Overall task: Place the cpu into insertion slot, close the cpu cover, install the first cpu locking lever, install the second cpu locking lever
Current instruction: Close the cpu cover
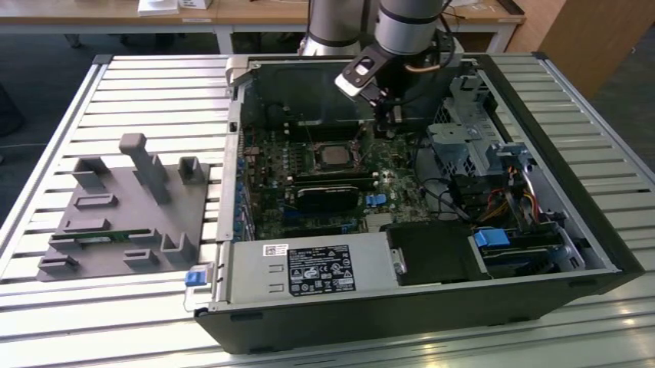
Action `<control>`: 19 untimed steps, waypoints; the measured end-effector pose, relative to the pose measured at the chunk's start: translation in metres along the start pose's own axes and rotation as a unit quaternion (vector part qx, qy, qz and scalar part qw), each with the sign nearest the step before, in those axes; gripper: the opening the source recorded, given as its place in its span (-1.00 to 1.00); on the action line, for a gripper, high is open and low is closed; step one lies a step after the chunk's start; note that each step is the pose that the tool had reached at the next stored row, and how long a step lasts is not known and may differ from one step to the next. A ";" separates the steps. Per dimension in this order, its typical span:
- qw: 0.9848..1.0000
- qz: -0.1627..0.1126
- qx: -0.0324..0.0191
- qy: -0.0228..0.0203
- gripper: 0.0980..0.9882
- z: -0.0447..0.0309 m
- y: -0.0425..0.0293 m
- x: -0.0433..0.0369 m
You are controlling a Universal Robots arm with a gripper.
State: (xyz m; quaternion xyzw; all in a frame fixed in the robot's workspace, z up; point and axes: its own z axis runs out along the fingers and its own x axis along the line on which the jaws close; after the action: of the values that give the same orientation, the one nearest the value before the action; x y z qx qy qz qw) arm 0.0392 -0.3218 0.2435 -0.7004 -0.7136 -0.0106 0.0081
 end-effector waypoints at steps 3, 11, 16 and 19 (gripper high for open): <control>1.000 0.000 0.000 0.000 -0.98 0.0000 -0.0020 0.0000; 1.000 0.000 0.000 0.000 -0.98 0.0000 -0.0074 0.0001; 1.000 0.000 0.000 0.000 -0.98 0.0001 -0.0108 0.0002; 1.000 0.000 0.000 0.000 -0.98 0.0001 -0.0128 0.0002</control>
State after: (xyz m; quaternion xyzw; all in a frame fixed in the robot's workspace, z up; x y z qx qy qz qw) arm 0.0264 -0.3218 0.2434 -0.7004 -0.7136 -0.0106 0.0081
